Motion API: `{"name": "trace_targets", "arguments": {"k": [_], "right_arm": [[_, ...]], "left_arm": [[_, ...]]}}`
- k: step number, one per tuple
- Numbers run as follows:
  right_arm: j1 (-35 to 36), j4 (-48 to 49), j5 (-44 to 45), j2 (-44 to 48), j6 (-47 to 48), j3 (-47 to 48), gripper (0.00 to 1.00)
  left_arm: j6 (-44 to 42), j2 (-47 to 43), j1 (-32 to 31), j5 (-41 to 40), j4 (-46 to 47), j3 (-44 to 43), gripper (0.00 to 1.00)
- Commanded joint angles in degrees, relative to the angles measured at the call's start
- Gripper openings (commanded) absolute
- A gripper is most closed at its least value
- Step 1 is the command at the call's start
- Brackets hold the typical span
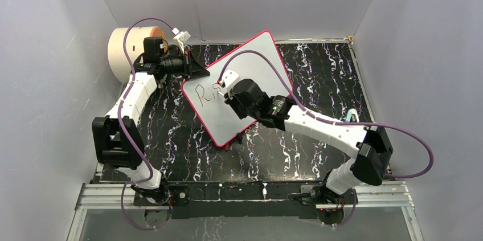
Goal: Write a sentence on the whiteboard
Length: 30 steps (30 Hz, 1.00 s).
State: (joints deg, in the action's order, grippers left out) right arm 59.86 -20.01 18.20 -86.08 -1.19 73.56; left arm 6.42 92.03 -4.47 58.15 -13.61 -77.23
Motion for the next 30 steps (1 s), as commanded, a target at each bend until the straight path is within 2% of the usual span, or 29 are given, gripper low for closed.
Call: {"name": "trace_targets", "arguments": {"k": [1,30], "right_arm": [[-1.41,4.27,1.07,4.26,-0.48,-0.13,0.0],[-4.92,4.92,-3.34,0.6,0.71,0.27,0.0]], "left_arm": [[-2.1,-1.11,-1.33,0.47,-4.44,2.19,0.0],[-2.11,-0.86,-1.33,0.47,-4.41,2.27,0.0]]}}
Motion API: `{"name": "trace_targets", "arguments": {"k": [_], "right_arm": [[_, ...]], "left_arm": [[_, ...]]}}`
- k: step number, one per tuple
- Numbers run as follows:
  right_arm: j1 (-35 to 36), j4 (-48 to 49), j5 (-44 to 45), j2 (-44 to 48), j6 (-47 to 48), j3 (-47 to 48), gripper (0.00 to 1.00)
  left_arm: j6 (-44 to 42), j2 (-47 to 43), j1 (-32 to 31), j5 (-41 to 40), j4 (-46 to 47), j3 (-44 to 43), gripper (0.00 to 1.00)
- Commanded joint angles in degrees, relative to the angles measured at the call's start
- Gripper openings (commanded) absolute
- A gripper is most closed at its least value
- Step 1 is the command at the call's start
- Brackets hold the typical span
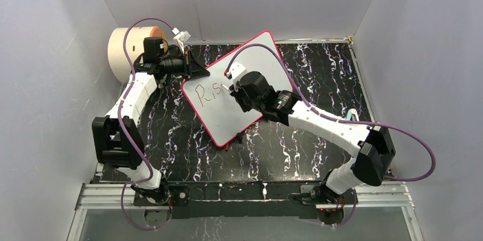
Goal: Write a sentence on the whiteboard
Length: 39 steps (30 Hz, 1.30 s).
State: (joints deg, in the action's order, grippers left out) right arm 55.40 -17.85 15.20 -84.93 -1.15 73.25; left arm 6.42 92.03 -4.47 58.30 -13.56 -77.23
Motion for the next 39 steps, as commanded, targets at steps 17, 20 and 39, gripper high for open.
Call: {"name": "trace_targets", "arguments": {"k": [17,20,39], "right_arm": [[-1.8,1.24,2.03,-1.38,1.06,1.01,0.0],[-2.2,1.0,2.2,-1.18,1.06,0.95,0.0],[-2.72,3.81,1.44,-2.7,3.06,3.07,0.0]], "left_arm": [[-2.15,-1.05,-1.33,0.48,-4.47,2.2,0.0],[-2.14,-1.04,-1.33,0.45,-4.49,2.33,0.0],[-2.19,-0.95,-1.34,0.67,-4.52,2.34,0.0]]}}
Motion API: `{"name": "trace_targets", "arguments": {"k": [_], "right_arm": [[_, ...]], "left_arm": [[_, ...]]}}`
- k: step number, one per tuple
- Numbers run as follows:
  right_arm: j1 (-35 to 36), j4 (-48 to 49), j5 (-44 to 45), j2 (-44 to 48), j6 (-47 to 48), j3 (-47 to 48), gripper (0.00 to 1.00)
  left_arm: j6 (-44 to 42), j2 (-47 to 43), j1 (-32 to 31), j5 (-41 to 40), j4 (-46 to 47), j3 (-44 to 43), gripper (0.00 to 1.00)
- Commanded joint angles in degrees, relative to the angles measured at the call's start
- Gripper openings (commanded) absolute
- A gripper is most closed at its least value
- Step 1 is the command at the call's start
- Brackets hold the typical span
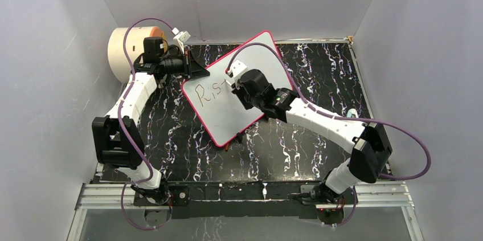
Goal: Write a sentence on the whiteboard
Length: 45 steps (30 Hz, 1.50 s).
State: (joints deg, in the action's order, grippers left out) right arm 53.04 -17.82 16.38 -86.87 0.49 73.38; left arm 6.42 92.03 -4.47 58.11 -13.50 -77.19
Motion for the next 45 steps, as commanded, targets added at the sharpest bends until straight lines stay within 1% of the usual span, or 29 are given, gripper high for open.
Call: {"name": "trace_targets", "arguments": {"k": [1,16,33,45], "right_arm": [[-0.35,3.92,0.23,-0.78,1.56,3.05,0.0],[-0.37,3.36,-3.11,-1.35,2.44,4.58,0.0],[-0.19,-4.94,-6.16,-1.63,2.02,5.27,0.0],[-0.15,-7.54,-4.64,-1.52,1.95,4.01,0.0]], "left_arm": [[-2.2,-0.94,-1.33,0.87,-4.54,2.23,0.0],[-2.11,-0.85,-1.42,0.69,-4.53,2.28,0.0],[-2.11,-0.77,-1.34,0.64,-4.57,2.3,0.0],[-2.11,-0.89,-1.4,0.6,-4.54,2.29,0.0]]}}
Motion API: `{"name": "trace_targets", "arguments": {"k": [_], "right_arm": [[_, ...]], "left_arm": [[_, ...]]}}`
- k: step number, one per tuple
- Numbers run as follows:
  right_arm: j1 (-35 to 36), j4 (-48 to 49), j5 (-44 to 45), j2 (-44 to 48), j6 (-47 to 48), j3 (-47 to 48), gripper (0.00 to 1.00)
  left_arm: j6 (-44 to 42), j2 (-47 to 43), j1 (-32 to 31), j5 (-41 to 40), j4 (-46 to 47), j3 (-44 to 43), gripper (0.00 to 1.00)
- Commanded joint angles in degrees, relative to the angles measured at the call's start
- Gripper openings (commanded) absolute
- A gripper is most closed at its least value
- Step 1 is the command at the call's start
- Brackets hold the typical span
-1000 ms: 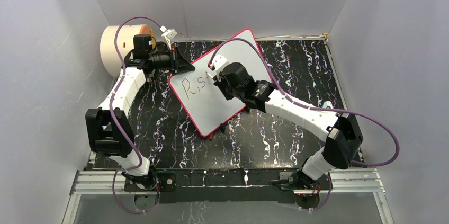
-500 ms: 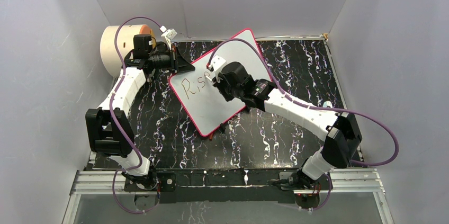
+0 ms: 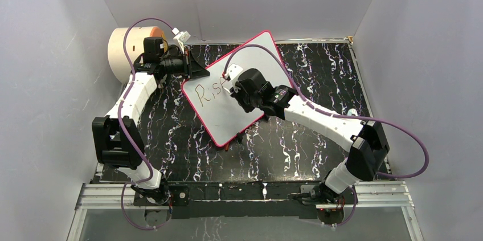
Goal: Write a sentence on the whiteboard
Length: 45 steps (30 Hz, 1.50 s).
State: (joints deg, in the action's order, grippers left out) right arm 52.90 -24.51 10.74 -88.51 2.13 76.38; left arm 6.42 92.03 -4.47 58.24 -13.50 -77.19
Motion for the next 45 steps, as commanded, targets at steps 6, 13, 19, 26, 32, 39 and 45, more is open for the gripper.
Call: {"name": "trace_targets", "arguments": {"k": [6,13,19,26,32,39,45], "right_arm": [[-0.05,-1.46,2.37,-0.05,0.59,1.18,0.0],[0.0,-0.63,4.77,-0.08,0.86,0.79,0.0],[-0.02,0.92,6.35,0.09,0.66,0.7,0.0],[-0.01,2.38,6.18,0.97,0.68,0.17,0.0],[-0.01,5.46,3.59,4.66,0.9,-2.13,0.0],[-0.03,5.47,2.87,7.93,1.1,-3.46,0.0],[0.0,5.46,2.99,11.25,0.78,-4.49,0.0]], "left_arm": [[-2.11,-0.89,-1.38,0.38,-4.52,2.23,0.0],[-2.06,-0.89,-1.33,0.46,-4.53,2.38,0.0],[-2.11,-0.95,-1.39,0.46,-4.53,2.39,0.0],[-2.11,-1.09,-1.35,0.25,-4.53,2.3,0.0],[-2.18,-1.07,-1.34,-0.31,-4.62,2.17,0.0],[-2.32,-1.92,-1.33,-2.67,-5.02,0.45,0.03],[-3.11,-2.55,-1.33,-7.61,-8.23,-4.92,0.29]]}}
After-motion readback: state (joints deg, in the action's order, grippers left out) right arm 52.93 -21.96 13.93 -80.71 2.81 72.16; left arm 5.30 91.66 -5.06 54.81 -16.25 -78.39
